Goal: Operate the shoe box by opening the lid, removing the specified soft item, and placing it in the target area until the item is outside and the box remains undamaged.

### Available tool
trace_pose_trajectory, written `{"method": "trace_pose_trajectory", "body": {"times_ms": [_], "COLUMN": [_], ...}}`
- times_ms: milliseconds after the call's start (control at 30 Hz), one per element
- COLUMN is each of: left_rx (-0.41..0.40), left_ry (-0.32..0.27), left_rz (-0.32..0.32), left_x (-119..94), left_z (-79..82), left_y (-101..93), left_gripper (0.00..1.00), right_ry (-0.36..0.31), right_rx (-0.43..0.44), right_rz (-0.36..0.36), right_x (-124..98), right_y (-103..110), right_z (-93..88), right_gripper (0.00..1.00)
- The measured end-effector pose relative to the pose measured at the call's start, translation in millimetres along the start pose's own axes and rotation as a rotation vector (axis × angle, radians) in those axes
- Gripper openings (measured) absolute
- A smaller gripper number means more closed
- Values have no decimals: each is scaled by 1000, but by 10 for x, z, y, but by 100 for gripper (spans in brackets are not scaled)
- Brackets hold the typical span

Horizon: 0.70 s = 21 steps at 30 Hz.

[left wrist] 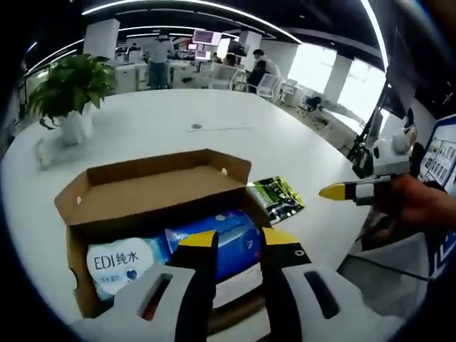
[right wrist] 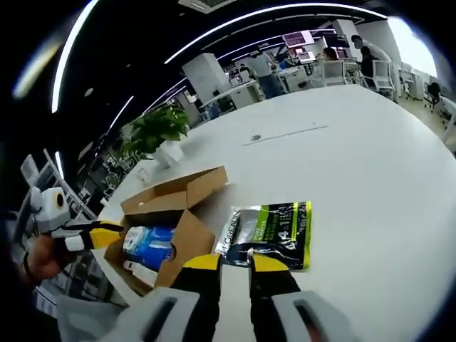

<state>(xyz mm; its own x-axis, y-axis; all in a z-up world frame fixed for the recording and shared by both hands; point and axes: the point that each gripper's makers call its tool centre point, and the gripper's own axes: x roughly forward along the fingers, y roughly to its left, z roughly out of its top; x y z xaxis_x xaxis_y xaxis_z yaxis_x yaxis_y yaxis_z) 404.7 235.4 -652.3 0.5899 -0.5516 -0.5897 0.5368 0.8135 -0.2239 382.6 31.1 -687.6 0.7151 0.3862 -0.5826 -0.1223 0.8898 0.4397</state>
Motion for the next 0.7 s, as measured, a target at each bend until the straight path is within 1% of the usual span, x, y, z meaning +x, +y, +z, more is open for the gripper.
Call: {"method": "trace_pose_trajectory", "body": {"times_ms": [133,200,267,367,467,533,567,700], "left_rx": [-33,-44,-50,-56,-51,-55,-70,-90], "left_ry": [-33,-42,-45,-43,-34,-36,-48,-66], "left_rz": [27,40,49,57,62,68,74,79], "left_x": [-98,-148,-209,-284,-340,-379,-410,-497], "left_z": [53,49,25,-43,-110,-127,-126,-159], "left_y": [146,219,259,307,349,382,415,451], "left_gripper": [24,24,24,24,25,25,25,25], "right_ry": [-12,-10,14,16,16,39,46,60], "right_rx": [-21,-24,-19,-24,-14,-42,-58,-97], "right_rz": [24,39,61,68,95,124,131,171], "right_x": [-22,-16,0,17,27,22,18,7], "right_y": [122,185,256,304,418,558,604,805], "right_z": [51,50,-3,-45,-99,-172,-197,-267], "right_gripper": [10,10,10,10,11,12,12,13]}}
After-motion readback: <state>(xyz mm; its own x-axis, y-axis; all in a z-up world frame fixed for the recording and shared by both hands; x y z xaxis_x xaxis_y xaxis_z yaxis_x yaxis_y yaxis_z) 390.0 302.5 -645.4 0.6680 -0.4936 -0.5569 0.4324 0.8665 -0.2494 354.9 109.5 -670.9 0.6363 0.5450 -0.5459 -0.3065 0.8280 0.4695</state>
